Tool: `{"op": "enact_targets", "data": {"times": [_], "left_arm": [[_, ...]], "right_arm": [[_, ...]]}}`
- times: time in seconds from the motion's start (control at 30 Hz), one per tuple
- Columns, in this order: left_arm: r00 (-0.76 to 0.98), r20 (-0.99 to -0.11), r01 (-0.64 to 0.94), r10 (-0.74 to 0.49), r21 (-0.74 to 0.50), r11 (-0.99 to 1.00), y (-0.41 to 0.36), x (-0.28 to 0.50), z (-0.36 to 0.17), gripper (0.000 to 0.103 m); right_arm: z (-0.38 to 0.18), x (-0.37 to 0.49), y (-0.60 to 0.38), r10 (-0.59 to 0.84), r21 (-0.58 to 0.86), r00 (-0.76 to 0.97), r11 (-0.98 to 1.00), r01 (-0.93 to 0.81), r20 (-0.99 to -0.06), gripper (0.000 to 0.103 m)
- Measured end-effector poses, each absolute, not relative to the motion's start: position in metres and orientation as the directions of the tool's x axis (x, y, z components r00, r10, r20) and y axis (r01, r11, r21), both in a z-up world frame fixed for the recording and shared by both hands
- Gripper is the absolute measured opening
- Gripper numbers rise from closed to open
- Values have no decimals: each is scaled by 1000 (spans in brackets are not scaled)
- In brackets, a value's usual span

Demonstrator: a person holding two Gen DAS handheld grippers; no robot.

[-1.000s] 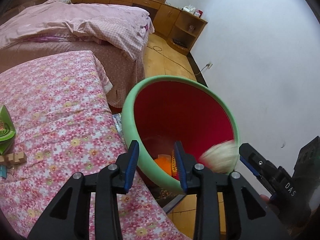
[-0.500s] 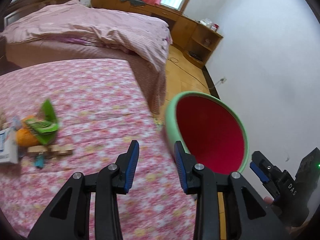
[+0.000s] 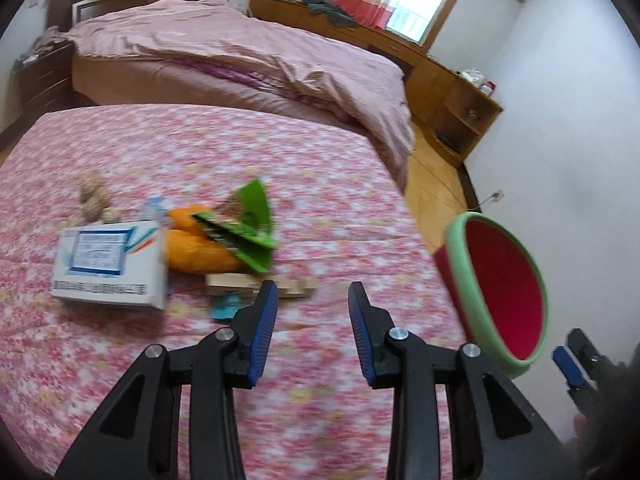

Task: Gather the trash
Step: 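Move both open tools back over the items on the bed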

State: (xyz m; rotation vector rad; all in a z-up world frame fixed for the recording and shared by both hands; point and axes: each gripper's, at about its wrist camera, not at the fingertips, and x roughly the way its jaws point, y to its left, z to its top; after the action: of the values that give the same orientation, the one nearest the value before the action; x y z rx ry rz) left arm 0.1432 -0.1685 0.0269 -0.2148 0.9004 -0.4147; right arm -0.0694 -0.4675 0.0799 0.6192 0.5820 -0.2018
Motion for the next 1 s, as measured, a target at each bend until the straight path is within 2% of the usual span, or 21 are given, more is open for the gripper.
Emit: {"op": "enact_targets", "data": {"times": [1.0], "left_arm": [[595, -779, -52, -196, -281, 958, -9, 138, -8, 35]], "right_arm": [[78, -48, -414, 59, 457, 803, 845, 277, -594, 69]]}}
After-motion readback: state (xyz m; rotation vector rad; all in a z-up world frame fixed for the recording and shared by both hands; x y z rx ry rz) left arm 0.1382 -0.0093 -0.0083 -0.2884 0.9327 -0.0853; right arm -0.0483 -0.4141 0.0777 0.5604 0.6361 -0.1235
